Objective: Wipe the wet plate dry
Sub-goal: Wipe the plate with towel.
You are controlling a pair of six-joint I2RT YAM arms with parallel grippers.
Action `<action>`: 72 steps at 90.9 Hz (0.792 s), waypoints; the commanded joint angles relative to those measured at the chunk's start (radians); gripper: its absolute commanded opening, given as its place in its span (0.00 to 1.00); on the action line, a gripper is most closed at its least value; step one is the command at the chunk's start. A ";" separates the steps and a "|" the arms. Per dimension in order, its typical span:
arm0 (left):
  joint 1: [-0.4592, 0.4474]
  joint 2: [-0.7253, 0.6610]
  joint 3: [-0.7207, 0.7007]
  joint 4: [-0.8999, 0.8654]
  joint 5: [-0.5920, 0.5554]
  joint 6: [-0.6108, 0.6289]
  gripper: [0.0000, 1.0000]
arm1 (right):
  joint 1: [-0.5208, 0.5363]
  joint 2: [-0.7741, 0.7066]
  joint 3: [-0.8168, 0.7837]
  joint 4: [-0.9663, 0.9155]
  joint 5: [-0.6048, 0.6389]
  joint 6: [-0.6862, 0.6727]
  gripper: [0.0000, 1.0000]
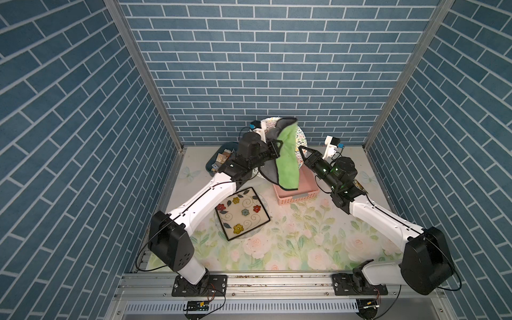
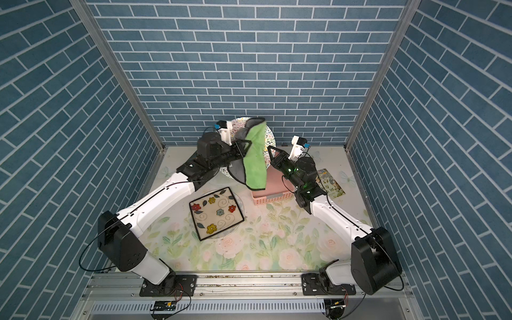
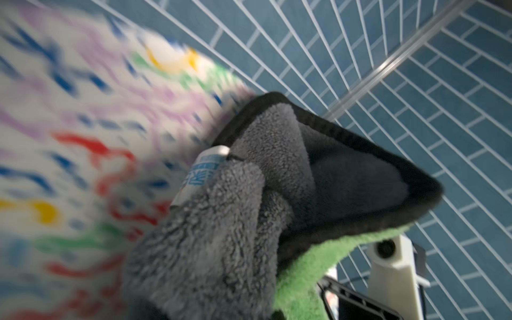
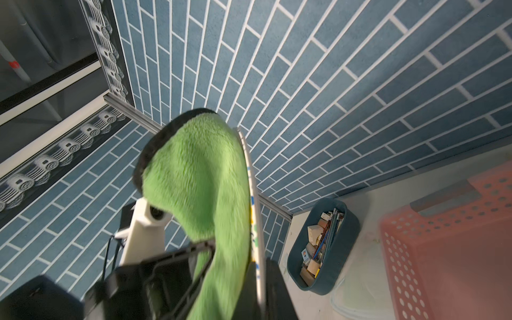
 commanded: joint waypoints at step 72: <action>0.099 0.045 0.092 -0.254 -0.235 0.053 0.00 | 0.118 -0.087 0.104 0.191 -0.115 -0.083 0.00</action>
